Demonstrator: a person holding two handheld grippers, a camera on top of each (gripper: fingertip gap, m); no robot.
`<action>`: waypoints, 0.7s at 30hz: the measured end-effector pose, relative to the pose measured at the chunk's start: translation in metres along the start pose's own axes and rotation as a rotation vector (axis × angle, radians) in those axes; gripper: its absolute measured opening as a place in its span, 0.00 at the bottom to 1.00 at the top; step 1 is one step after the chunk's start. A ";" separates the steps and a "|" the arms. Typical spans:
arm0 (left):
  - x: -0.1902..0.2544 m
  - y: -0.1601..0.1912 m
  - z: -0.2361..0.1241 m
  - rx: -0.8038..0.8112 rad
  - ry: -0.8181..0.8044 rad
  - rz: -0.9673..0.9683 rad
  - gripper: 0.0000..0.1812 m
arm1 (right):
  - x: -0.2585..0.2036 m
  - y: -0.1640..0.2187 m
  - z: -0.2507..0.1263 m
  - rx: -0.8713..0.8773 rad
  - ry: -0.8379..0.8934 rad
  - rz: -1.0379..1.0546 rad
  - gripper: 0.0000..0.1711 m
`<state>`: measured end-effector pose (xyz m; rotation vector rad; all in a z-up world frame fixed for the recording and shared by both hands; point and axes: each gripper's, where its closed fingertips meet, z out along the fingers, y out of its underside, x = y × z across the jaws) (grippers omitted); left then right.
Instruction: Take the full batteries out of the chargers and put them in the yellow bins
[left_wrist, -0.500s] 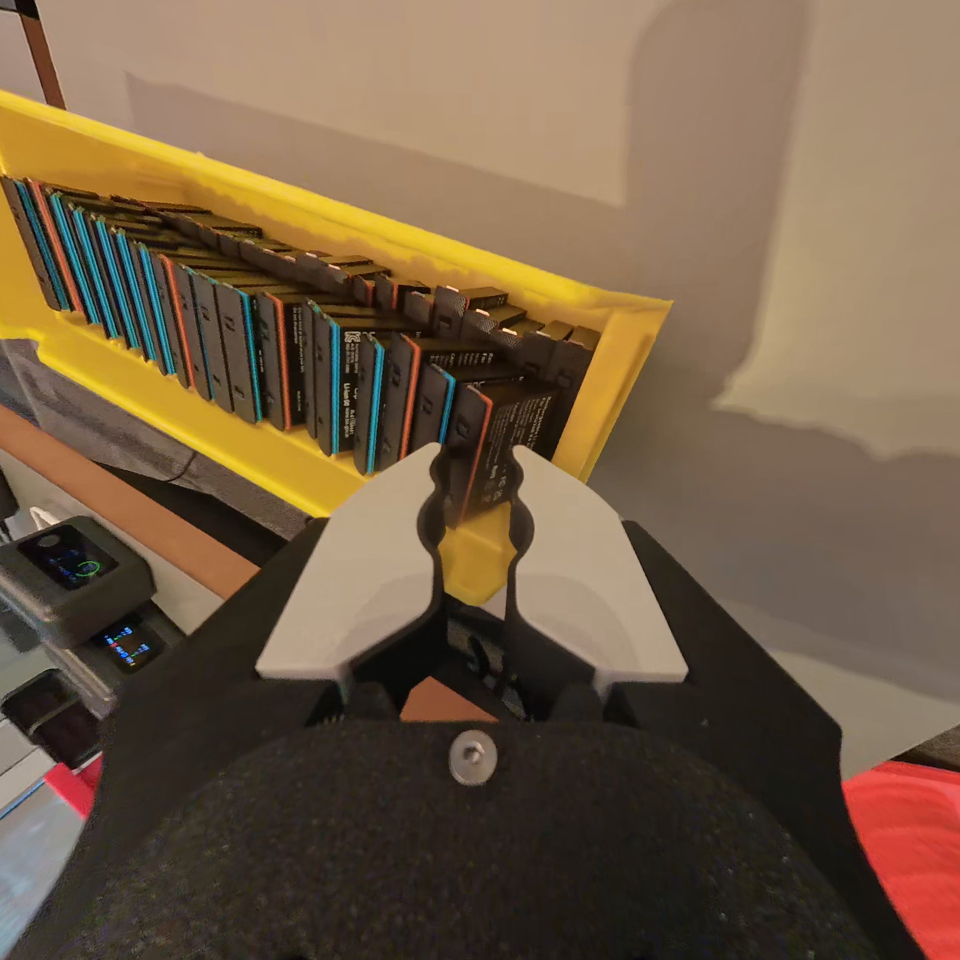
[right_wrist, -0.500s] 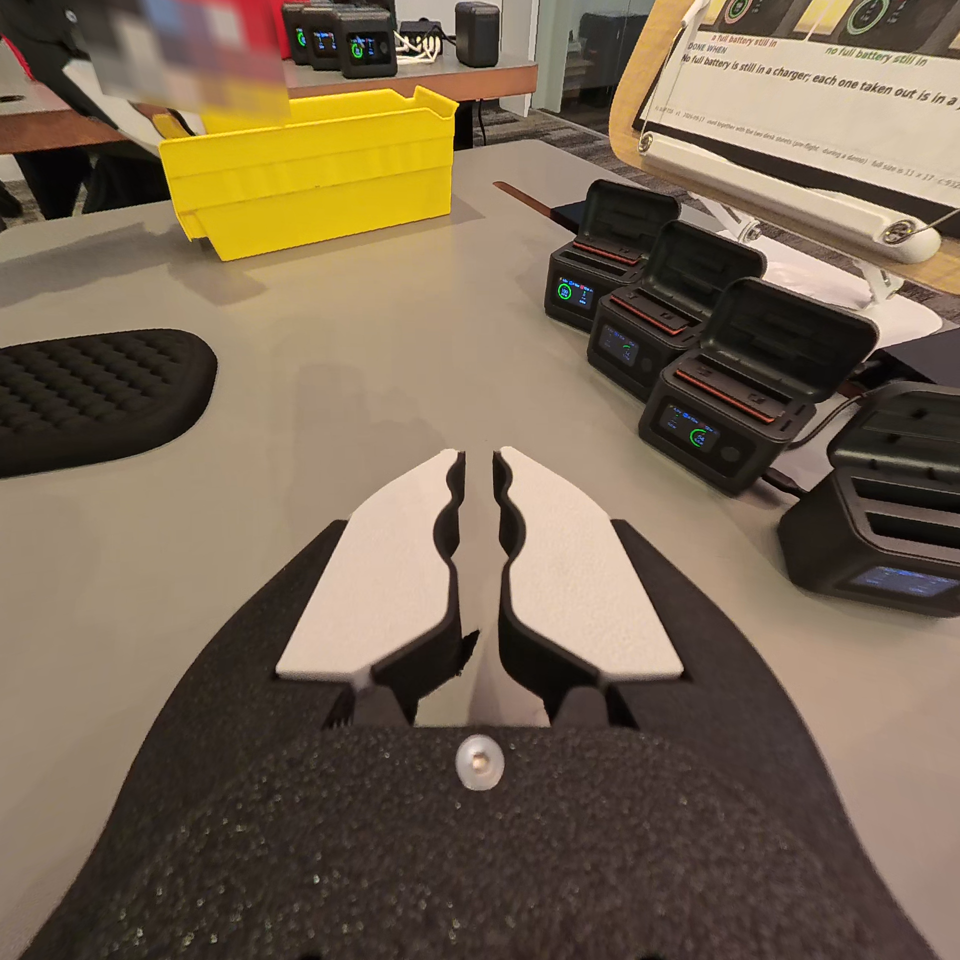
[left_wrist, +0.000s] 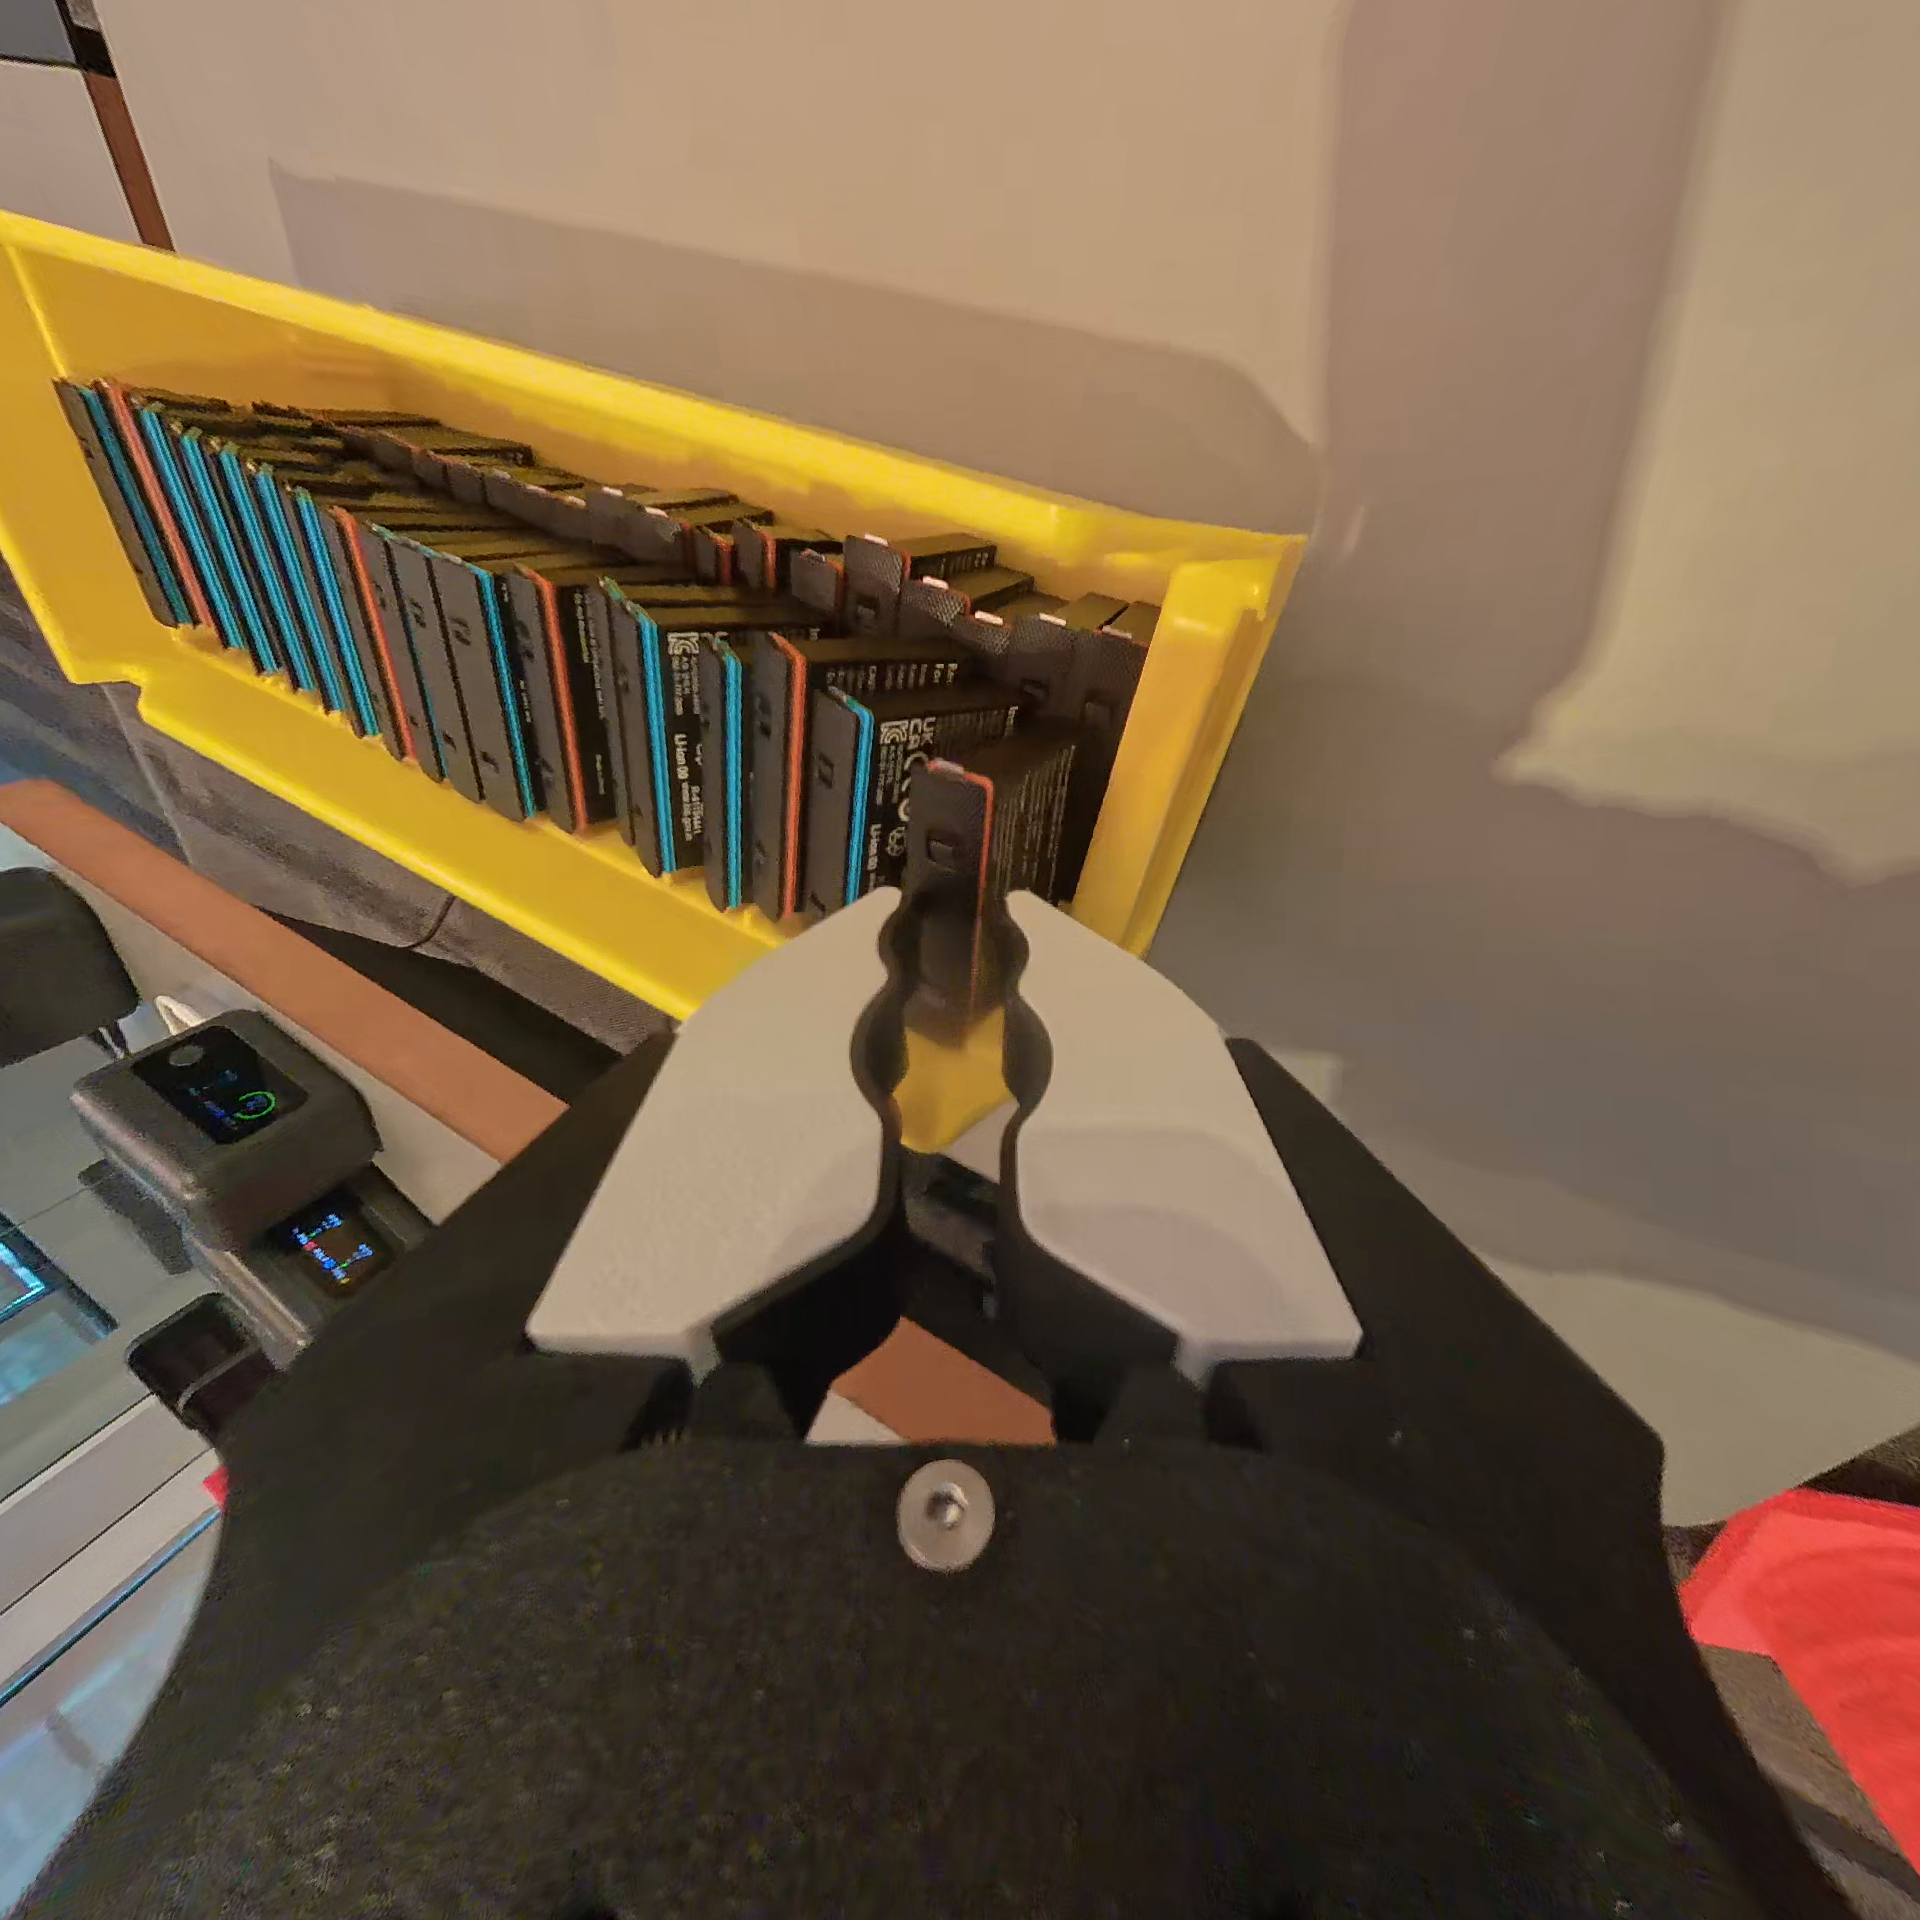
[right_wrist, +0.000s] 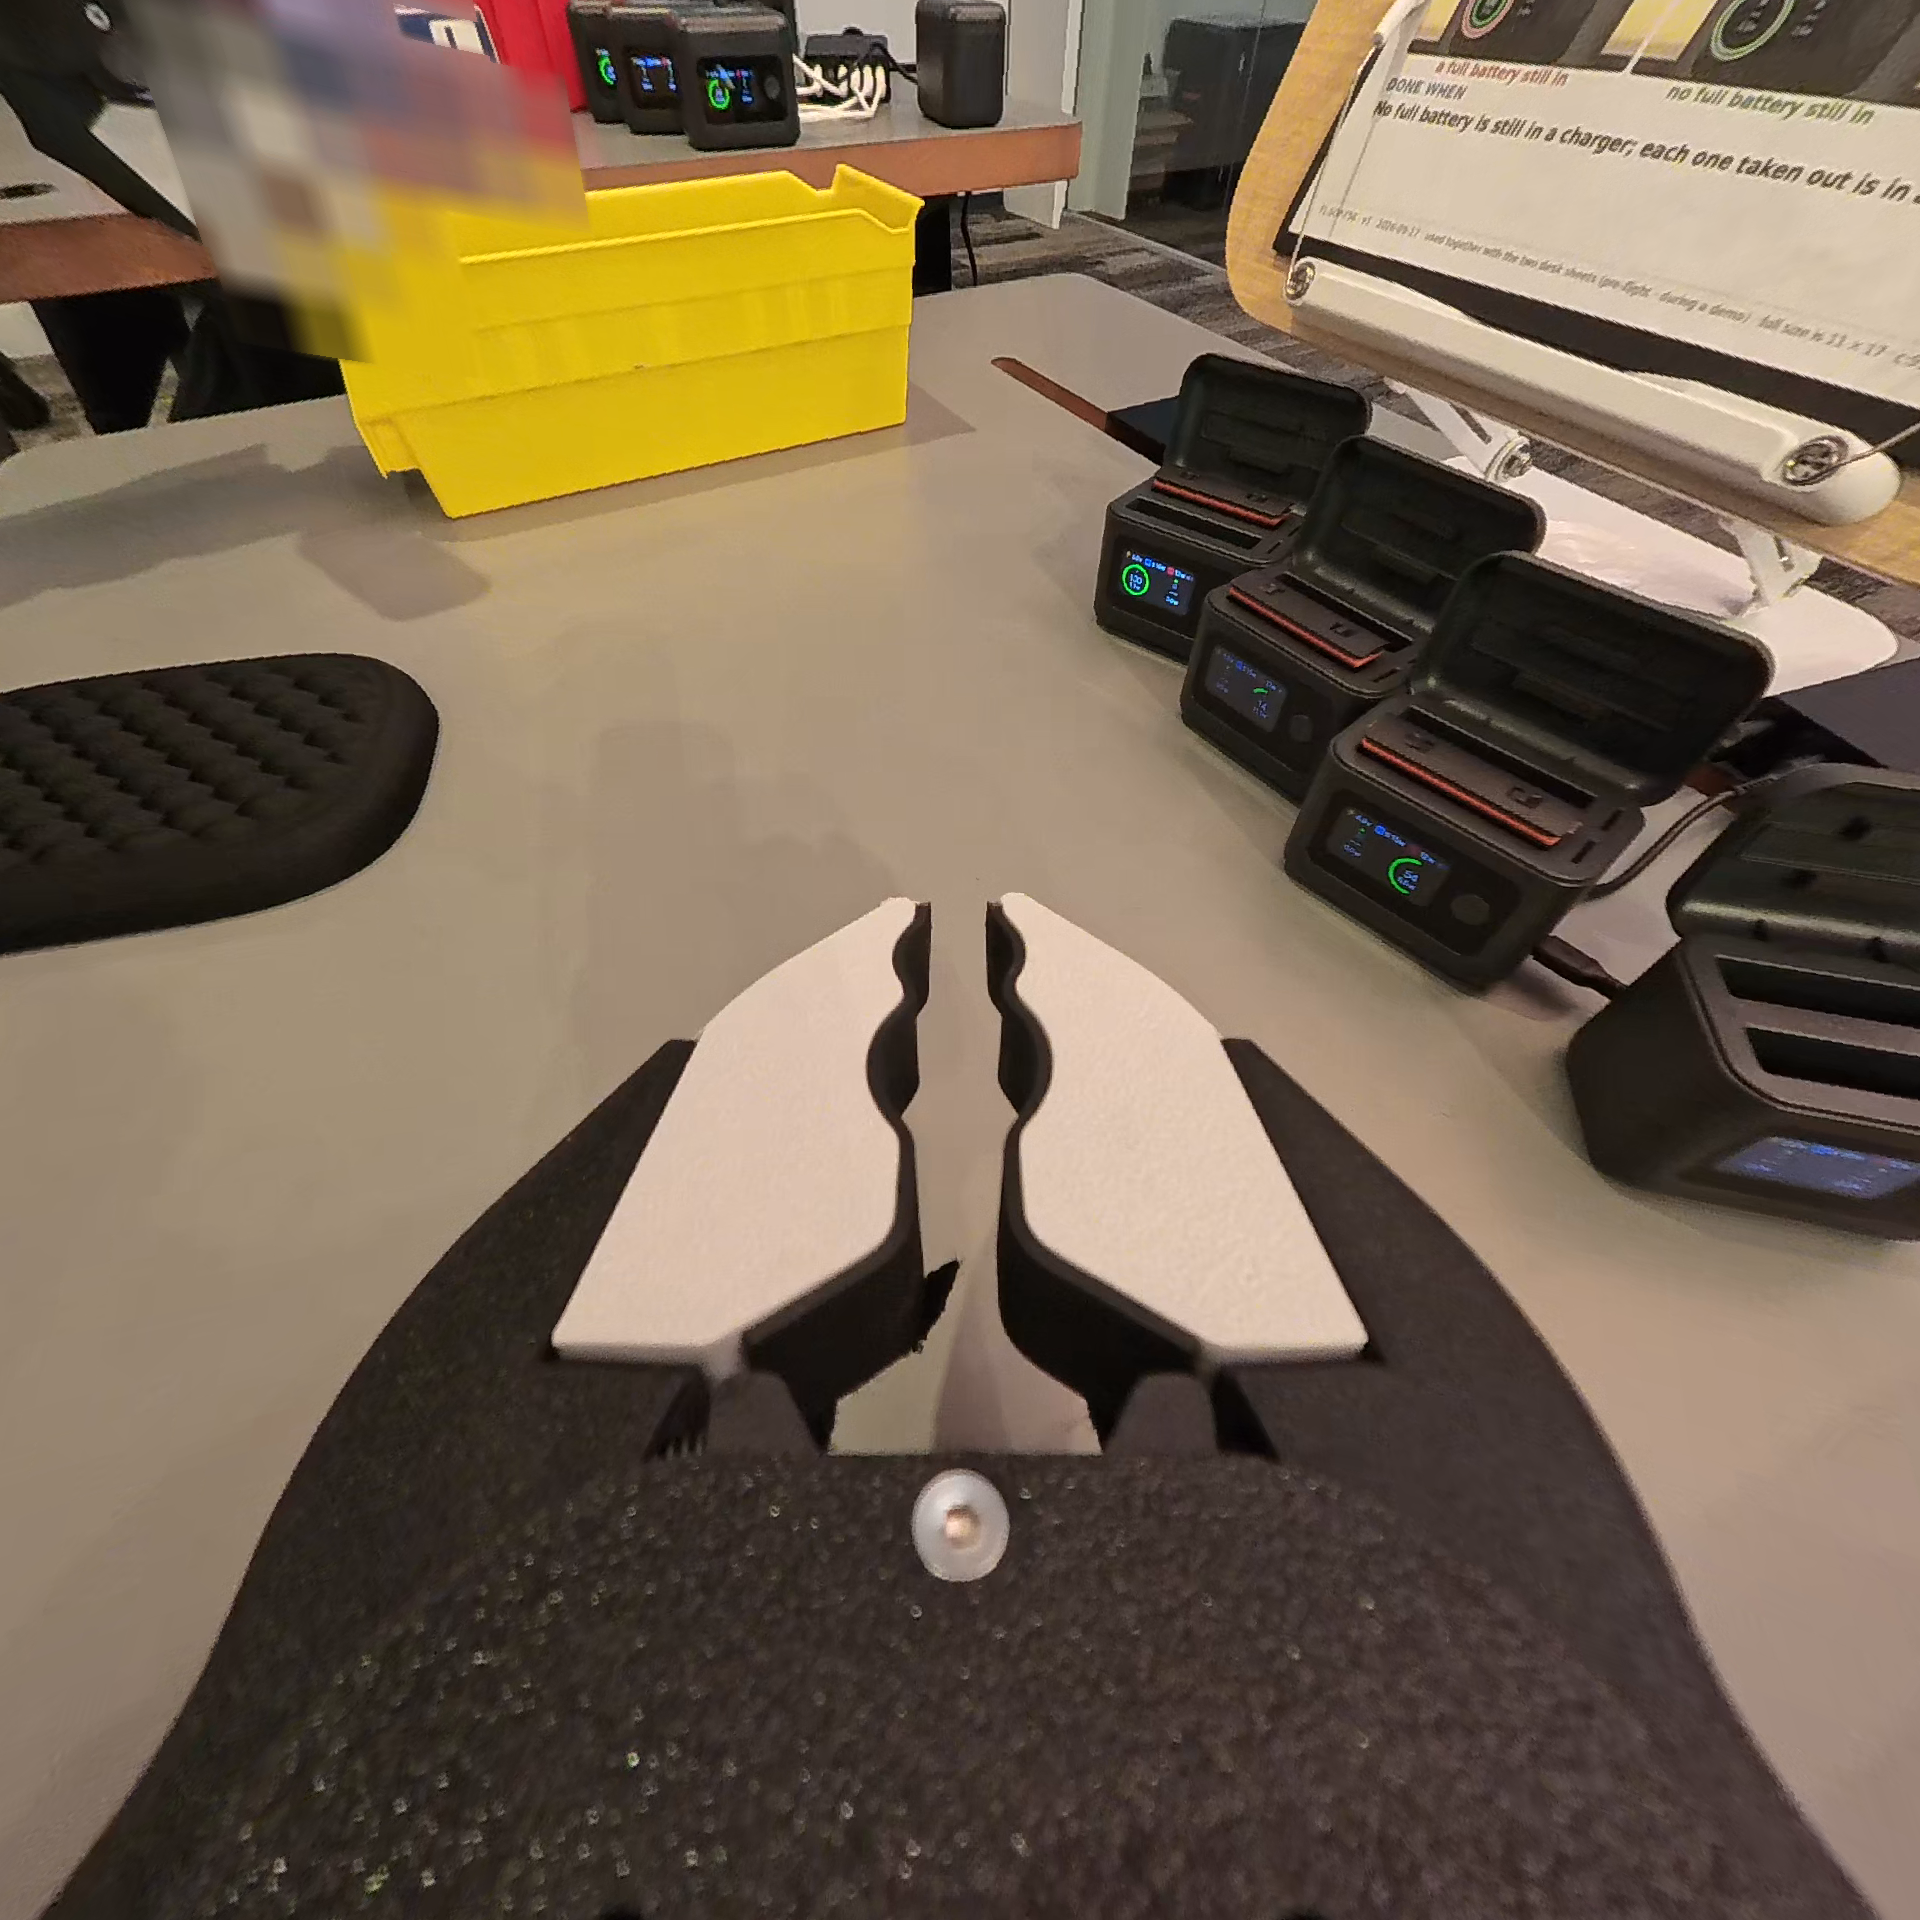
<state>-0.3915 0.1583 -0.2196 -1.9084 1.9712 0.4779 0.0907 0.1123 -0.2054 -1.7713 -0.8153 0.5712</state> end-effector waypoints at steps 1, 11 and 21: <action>0.000 0.002 0.001 -0.012 -0.005 0.012 0.08 | 0.000 0.000 0.000 -0.001 0.000 0.001 0.06; -0.005 0.011 0.008 -0.038 -0.026 0.000 0.15 | 0.000 0.004 0.003 -0.015 -0.005 0.005 0.06; 0.001 0.013 0.008 -0.147 -0.115 0.150 0.12 | 0.000 0.004 0.003 -0.018 -0.004 0.001 0.06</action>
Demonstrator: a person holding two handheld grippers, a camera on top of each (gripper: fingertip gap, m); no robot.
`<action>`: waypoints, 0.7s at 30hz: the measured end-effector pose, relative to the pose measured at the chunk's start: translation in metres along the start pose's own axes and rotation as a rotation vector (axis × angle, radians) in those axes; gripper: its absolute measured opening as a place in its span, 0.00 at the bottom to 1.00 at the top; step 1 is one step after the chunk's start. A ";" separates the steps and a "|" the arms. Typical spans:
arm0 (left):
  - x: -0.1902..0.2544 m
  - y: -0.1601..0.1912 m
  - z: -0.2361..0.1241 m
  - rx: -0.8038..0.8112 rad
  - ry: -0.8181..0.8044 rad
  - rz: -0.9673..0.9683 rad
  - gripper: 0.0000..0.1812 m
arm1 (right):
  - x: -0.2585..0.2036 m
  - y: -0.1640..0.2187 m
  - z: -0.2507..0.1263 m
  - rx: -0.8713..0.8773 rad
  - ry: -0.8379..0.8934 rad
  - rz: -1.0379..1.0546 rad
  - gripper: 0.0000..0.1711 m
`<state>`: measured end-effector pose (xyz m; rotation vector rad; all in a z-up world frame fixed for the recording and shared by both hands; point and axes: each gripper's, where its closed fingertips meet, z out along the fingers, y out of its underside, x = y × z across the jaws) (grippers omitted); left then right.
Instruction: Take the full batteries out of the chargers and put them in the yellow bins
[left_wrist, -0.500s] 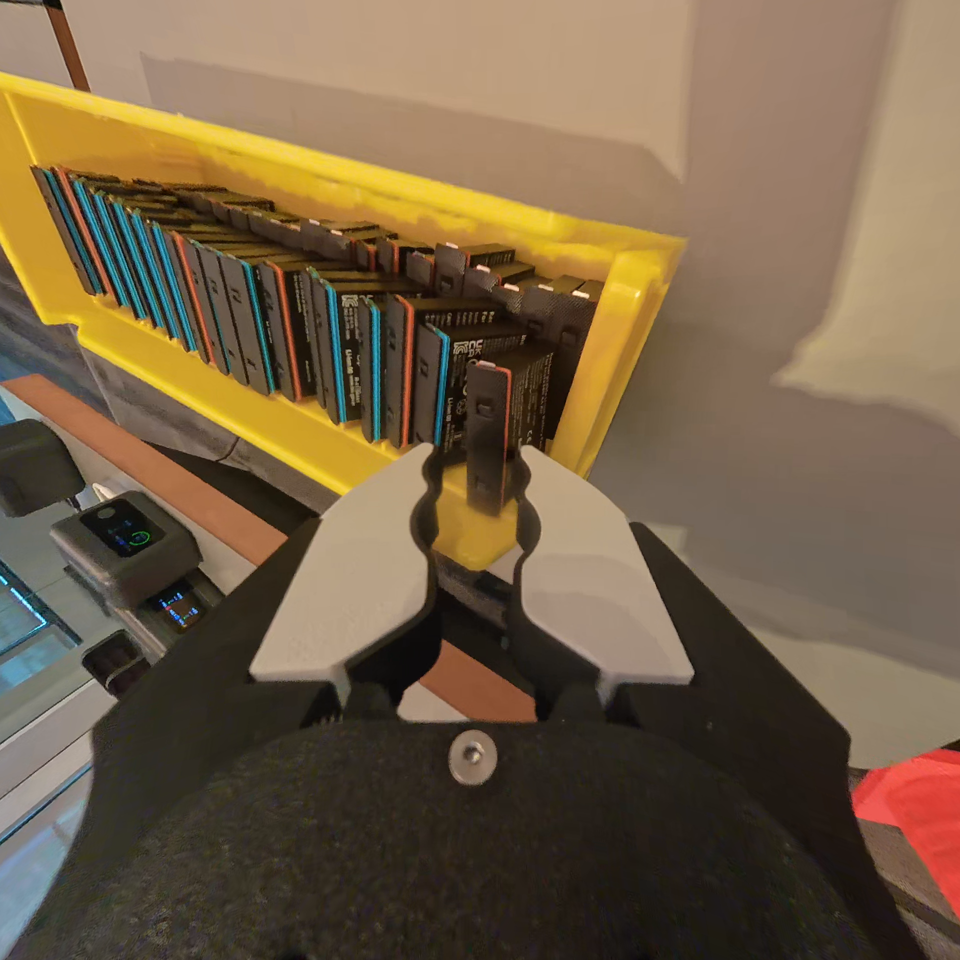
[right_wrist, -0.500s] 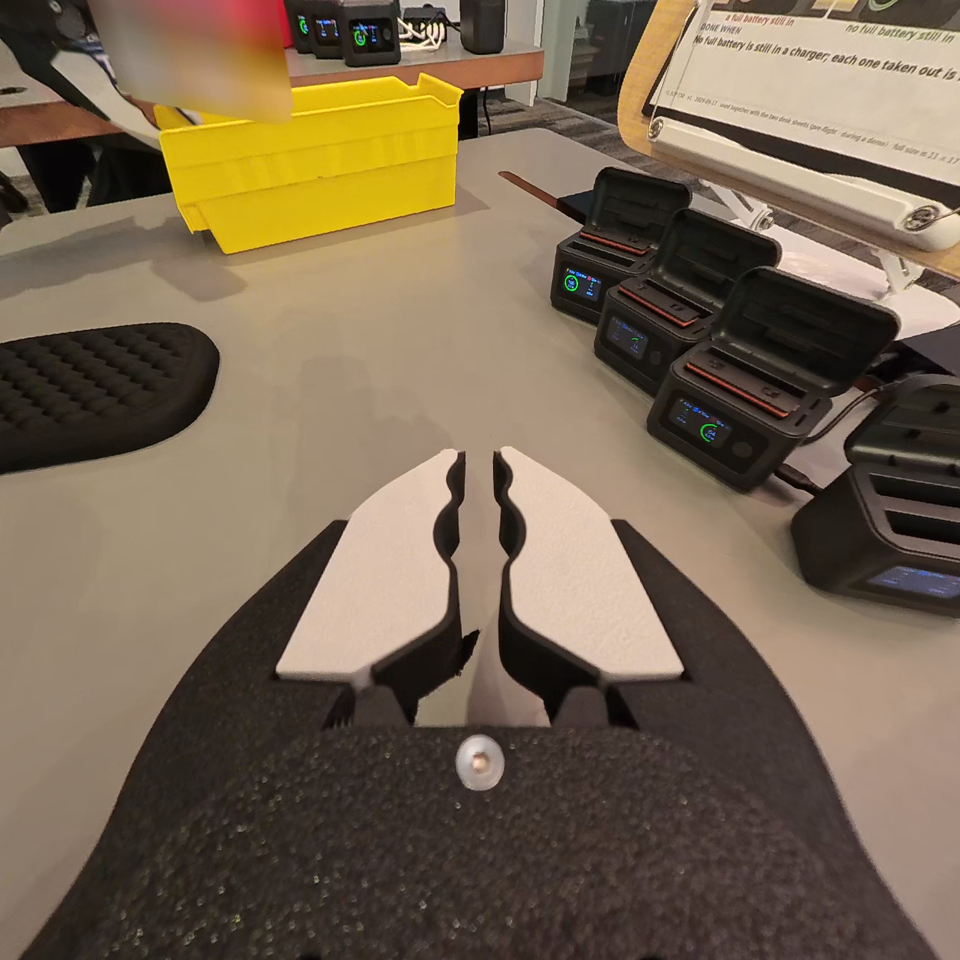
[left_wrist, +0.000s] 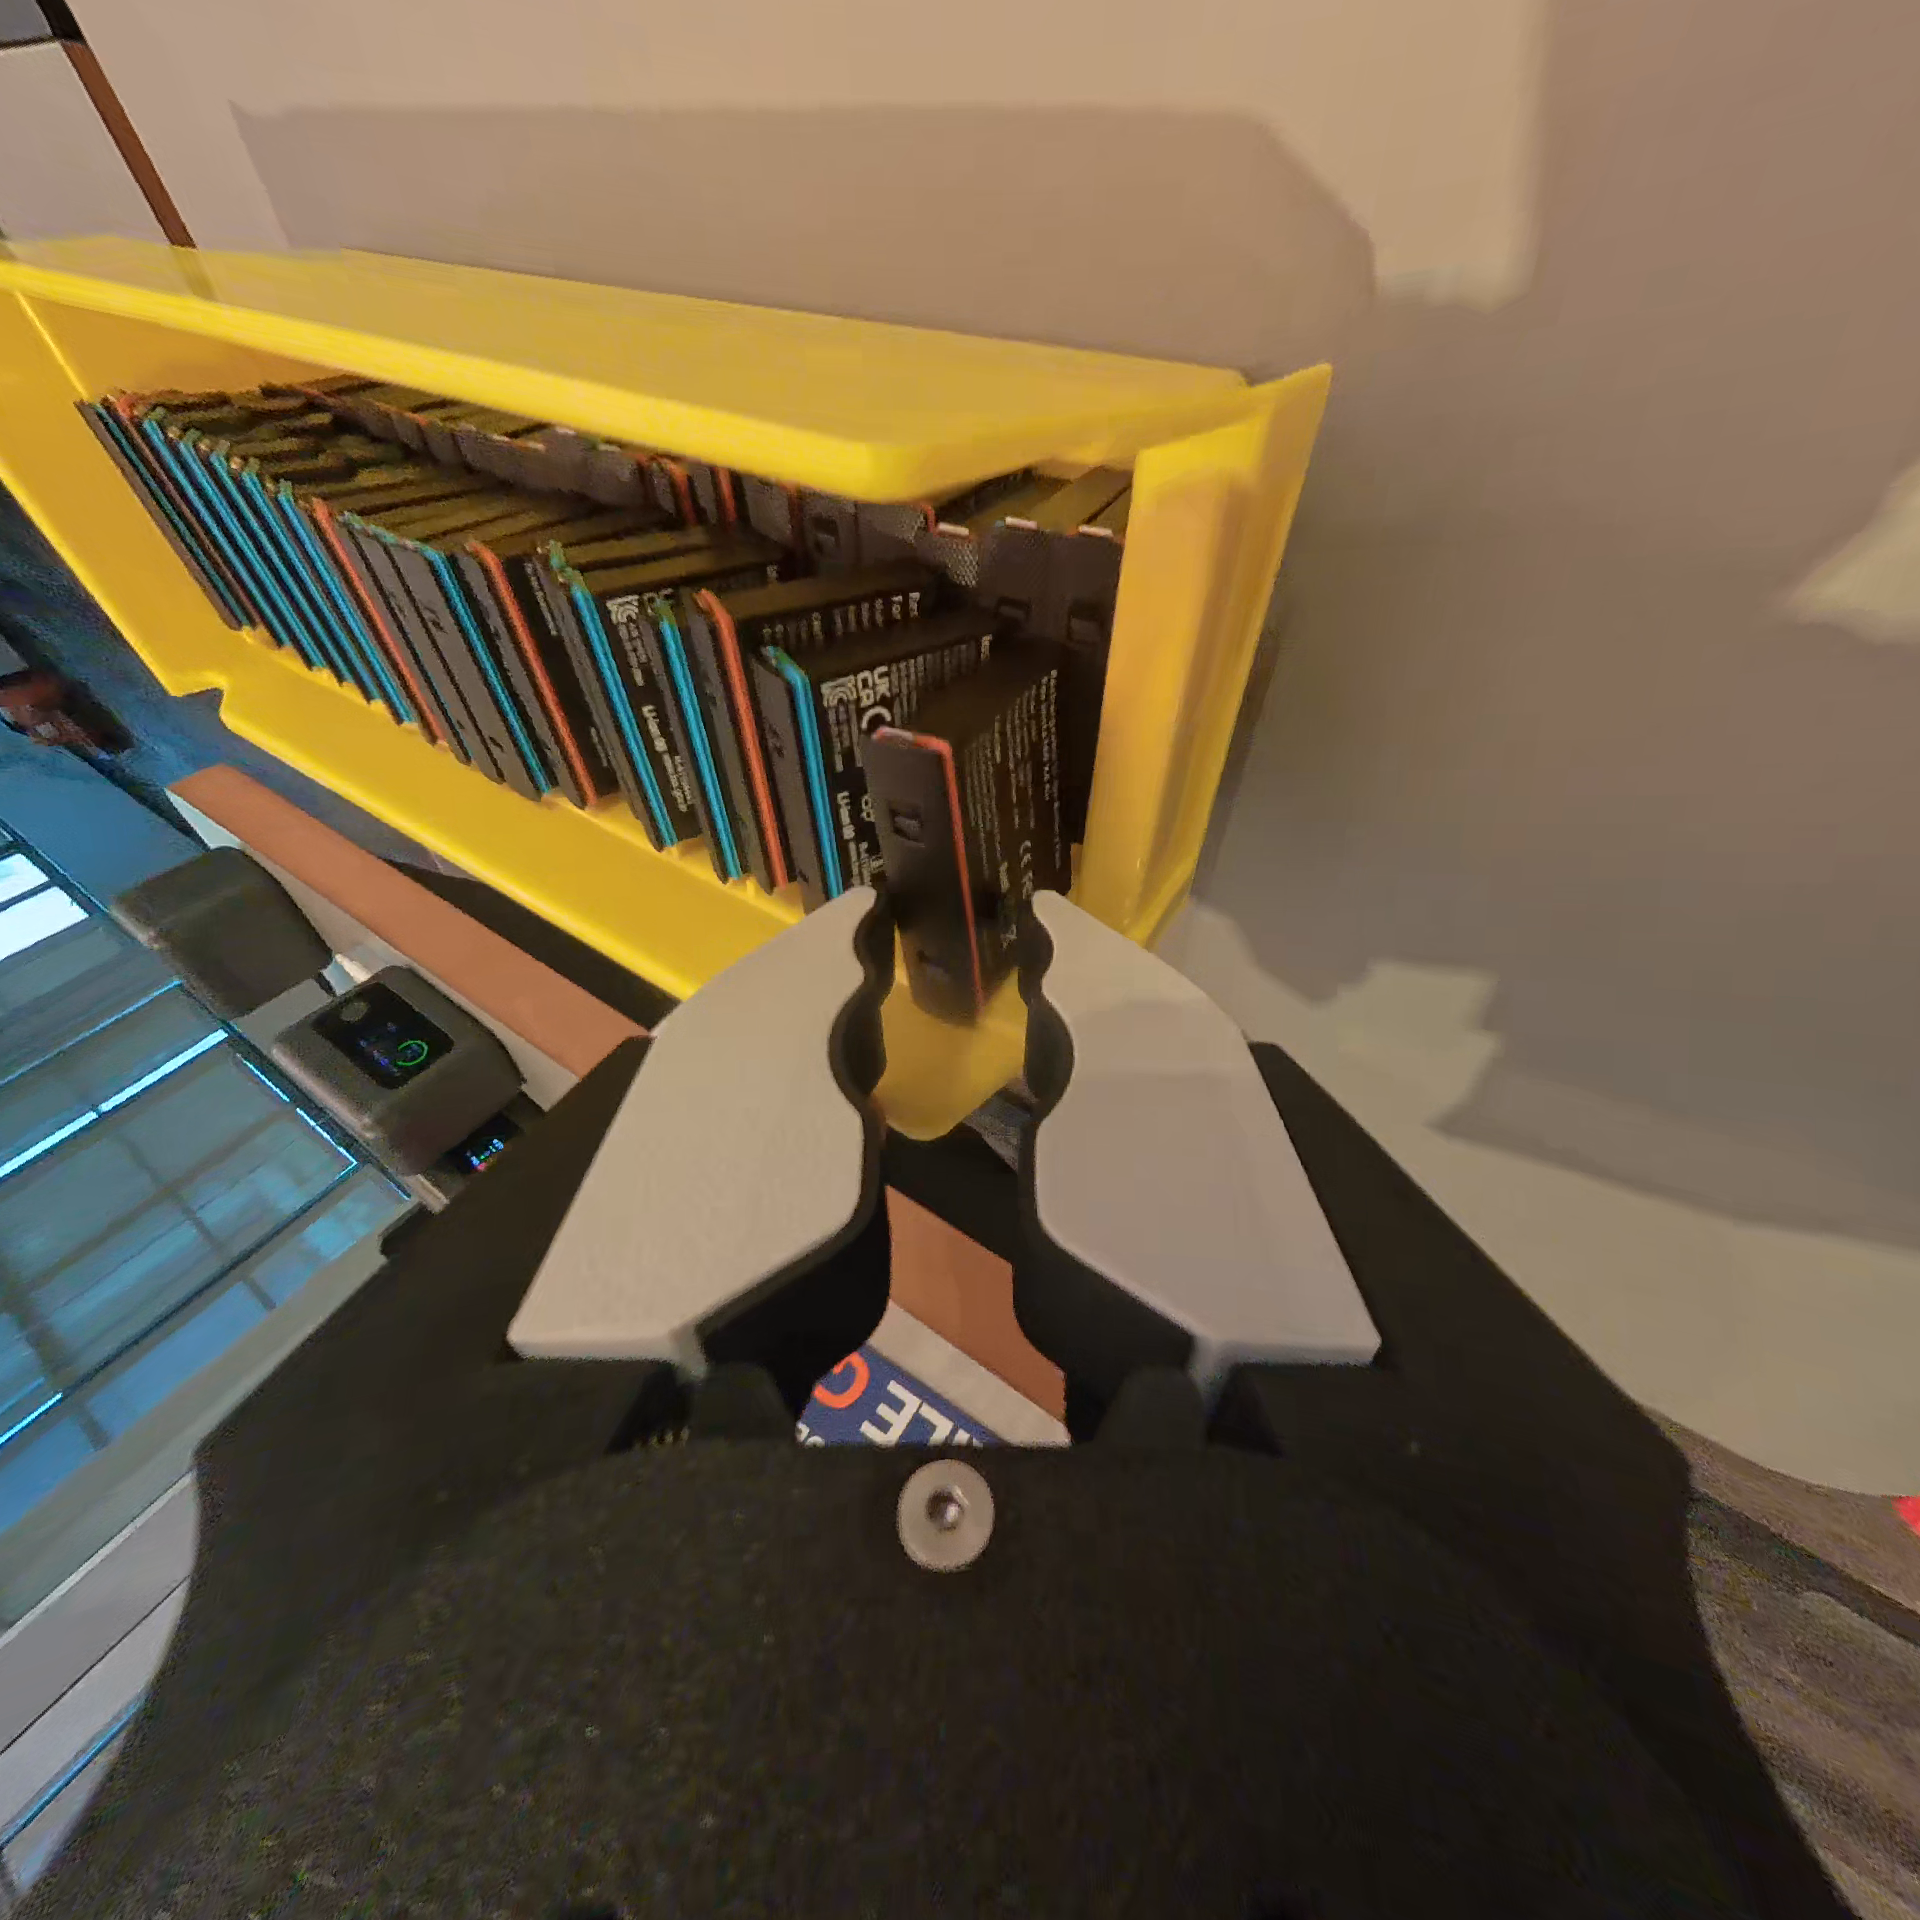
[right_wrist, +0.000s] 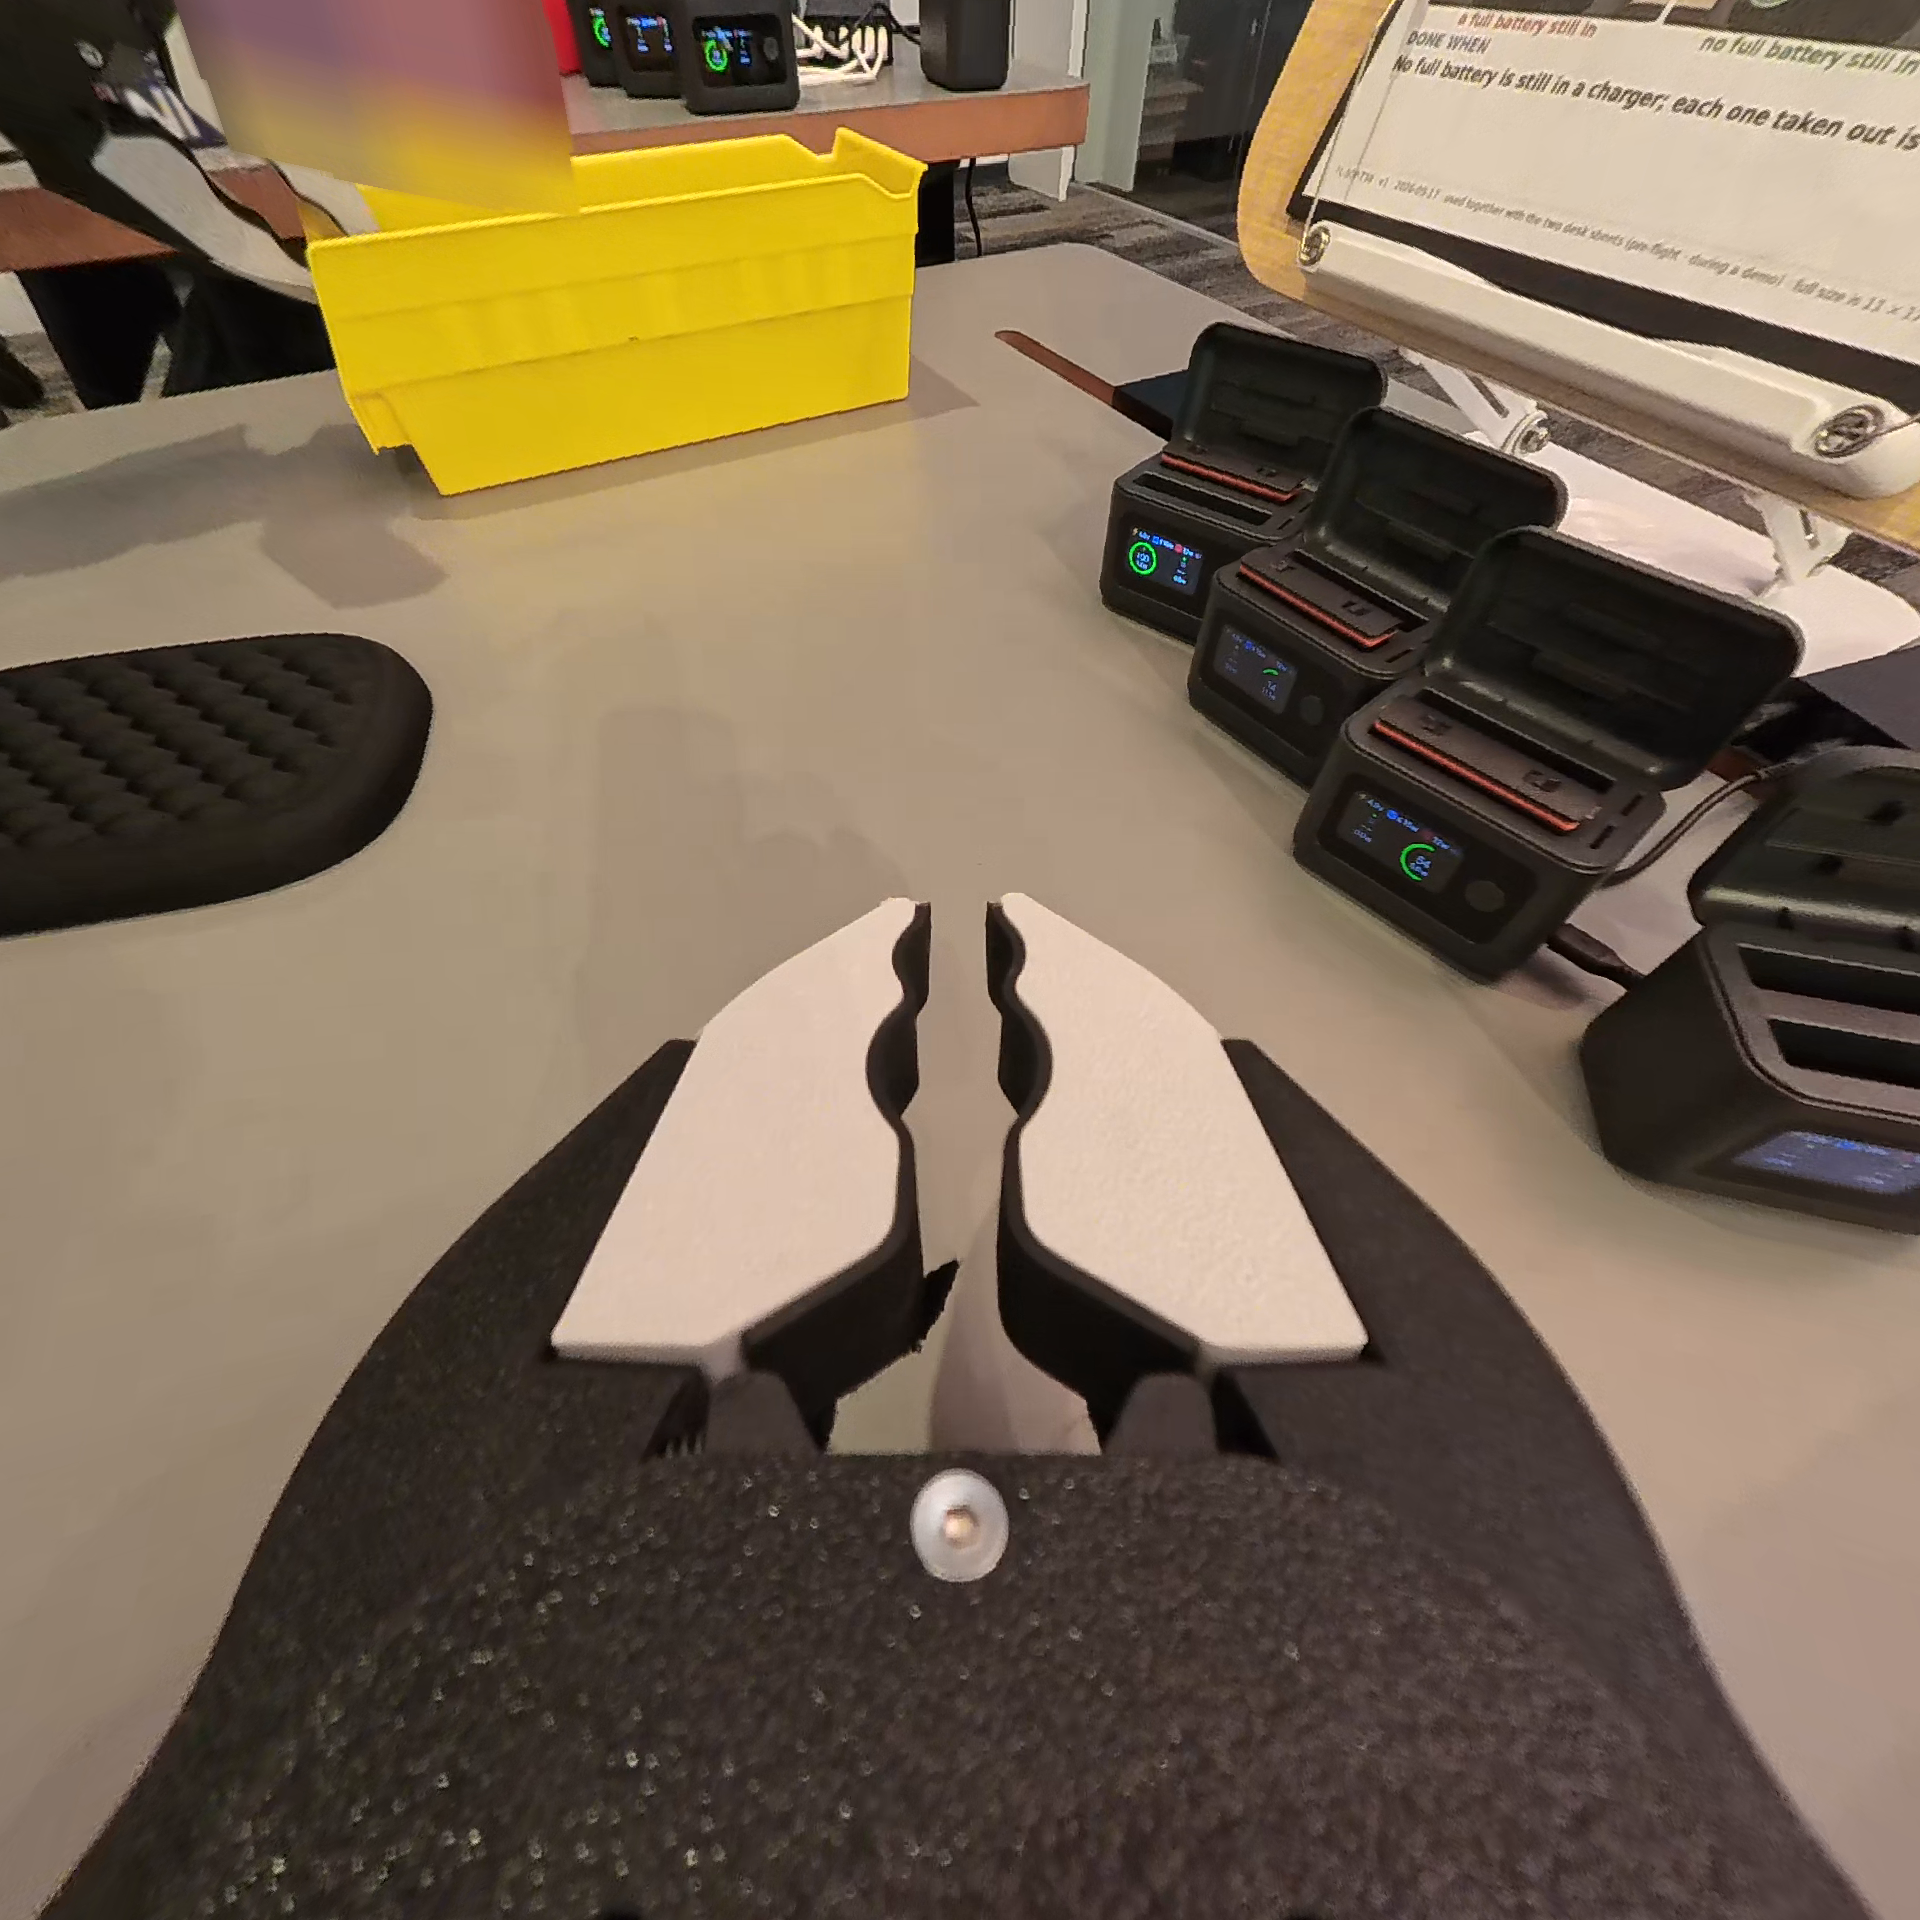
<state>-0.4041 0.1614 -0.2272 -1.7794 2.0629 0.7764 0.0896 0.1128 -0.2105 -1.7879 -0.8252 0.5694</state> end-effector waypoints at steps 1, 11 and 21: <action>0.000 -0.002 -0.001 0.008 -0.003 -0.002 0.11 | 0.000 0.000 0.000 0.001 0.000 0.000 0.06; -0.012 0.001 -0.029 0.089 -0.015 -0.184 0.08 | -0.001 -0.009 -0.005 0.025 -0.001 -0.010 0.06; -0.063 -0.094 -0.098 0.446 -0.064 -0.334 0.08 | -0.025 -0.026 -0.004 0.068 -0.059 -0.054 0.06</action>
